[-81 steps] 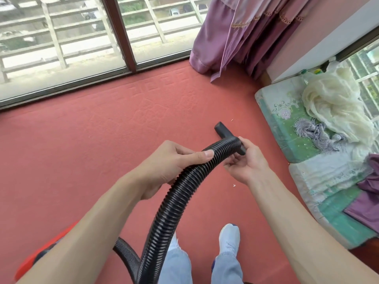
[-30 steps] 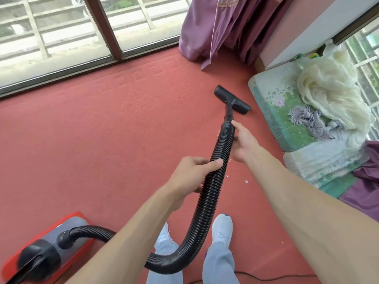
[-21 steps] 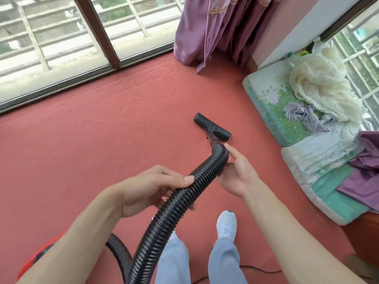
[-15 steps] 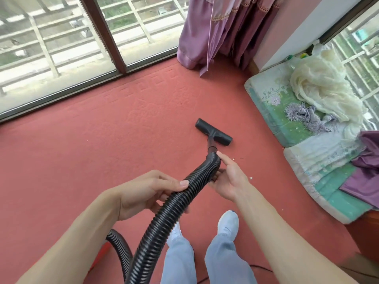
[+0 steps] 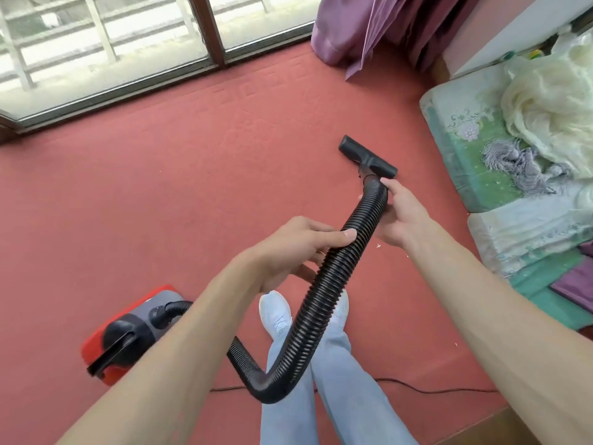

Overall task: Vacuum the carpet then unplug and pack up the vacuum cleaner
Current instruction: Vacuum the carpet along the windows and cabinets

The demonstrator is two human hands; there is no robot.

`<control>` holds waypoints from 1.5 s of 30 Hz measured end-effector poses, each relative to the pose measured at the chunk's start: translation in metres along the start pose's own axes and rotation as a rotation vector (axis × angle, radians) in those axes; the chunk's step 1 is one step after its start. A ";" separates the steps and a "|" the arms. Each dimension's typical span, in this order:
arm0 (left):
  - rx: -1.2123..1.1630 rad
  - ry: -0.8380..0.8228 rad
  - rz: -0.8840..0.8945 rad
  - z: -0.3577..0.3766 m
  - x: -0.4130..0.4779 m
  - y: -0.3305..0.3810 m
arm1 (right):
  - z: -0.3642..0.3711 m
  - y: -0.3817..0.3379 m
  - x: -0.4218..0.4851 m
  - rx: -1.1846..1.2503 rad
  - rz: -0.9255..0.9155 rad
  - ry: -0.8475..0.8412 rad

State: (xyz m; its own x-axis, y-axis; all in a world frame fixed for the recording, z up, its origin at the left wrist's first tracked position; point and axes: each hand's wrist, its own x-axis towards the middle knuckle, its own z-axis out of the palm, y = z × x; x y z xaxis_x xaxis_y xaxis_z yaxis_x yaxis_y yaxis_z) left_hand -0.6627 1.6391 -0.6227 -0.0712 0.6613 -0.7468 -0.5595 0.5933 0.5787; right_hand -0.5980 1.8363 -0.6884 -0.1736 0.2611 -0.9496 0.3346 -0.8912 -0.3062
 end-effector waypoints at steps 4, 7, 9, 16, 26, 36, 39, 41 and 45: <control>0.046 -0.143 -0.052 -0.037 -0.036 0.020 | -0.002 0.017 -0.021 -0.073 0.095 -0.045; 0.023 -0.140 -0.082 -0.053 -0.050 0.018 | 0.011 0.028 -0.021 -0.151 0.097 -0.052; -0.013 -0.059 -0.067 -0.054 -0.050 0.012 | 0.024 0.029 -0.011 -0.178 0.065 -0.042; -0.029 0.245 -0.052 -0.015 0.000 -0.009 | 0.045 0.012 0.029 -0.196 0.013 0.041; 0.112 -0.104 0.066 -0.093 -0.046 0.055 | 0.054 -0.001 -0.018 -0.063 0.060 -0.057; 0.175 0.047 -0.024 -0.133 -0.038 0.032 | 0.121 0.062 0.011 0.035 -0.072 0.105; 0.172 0.007 -0.034 -0.139 -0.039 0.021 | 0.128 0.073 0.012 0.088 -0.126 0.155; 0.161 -0.061 -0.020 -0.147 -0.046 0.020 | 0.129 0.074 0.001 0.115 -0.165 0.207; 0.144 -0.284 -0.053 -0.168 -0.077 0.025 | 0.117 0.099 -0.044 0.209 -0.119 0.249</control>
State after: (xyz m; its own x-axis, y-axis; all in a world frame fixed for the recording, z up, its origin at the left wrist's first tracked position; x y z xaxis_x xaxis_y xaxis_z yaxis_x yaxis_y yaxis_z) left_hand -0.8097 1.5256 -0.6060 0.1995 0.7176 -0.6673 -0.4321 0.6756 0.5973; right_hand -0.6654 1.6930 -0.6695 0.0402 0.4277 -0.9030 0.1242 -0.8989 -0.4202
